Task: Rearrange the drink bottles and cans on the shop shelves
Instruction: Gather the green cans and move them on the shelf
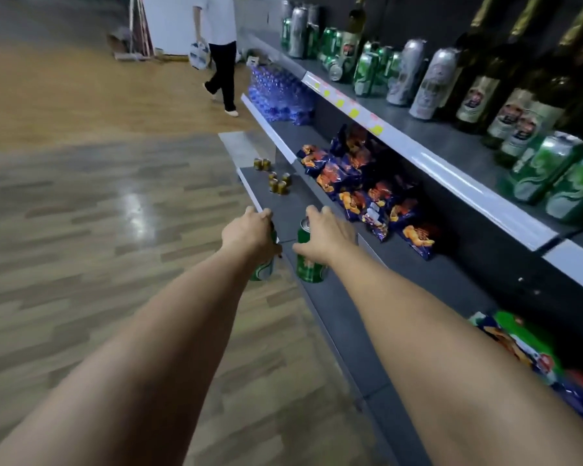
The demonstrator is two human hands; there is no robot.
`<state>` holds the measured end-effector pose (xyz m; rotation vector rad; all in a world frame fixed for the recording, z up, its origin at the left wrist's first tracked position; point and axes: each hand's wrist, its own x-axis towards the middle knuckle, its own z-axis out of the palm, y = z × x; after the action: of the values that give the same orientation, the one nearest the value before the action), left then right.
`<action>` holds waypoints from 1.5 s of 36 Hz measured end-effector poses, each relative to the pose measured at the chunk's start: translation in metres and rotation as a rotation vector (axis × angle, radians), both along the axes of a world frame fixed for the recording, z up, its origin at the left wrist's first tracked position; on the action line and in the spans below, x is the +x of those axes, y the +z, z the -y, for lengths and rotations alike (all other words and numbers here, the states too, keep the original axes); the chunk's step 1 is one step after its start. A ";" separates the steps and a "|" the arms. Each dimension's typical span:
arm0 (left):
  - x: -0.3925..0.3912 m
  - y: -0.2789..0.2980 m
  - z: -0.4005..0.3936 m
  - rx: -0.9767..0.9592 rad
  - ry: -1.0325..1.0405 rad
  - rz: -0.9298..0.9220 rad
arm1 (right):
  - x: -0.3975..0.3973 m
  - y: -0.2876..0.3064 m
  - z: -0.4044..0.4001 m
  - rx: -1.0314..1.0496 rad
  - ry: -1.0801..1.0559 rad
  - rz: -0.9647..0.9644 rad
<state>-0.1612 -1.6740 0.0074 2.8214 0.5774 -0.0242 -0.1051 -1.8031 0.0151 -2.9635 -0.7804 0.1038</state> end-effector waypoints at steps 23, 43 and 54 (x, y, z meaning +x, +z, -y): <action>0.312 0.008 -0.215 0.072 -0.022 0.057 | 0.327 0.009 -0.207 0.037 -0.030 0.019; 0.611 0.049 -0.416 0.091 -0.229 0.243 | 0.596 0.064 -0.392 0.107 -0.200 0.150; 0.776 0.115 -0.435 -0.176 -0.353 0.510 | 0.720 0.128 -0.408 0.225 -0.416 0.369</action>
<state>0.6148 -1.2393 0.1223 2.5692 -0.0360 0.5310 0.6153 -1.3950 0.1427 -2.8815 -0.1639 -0.5277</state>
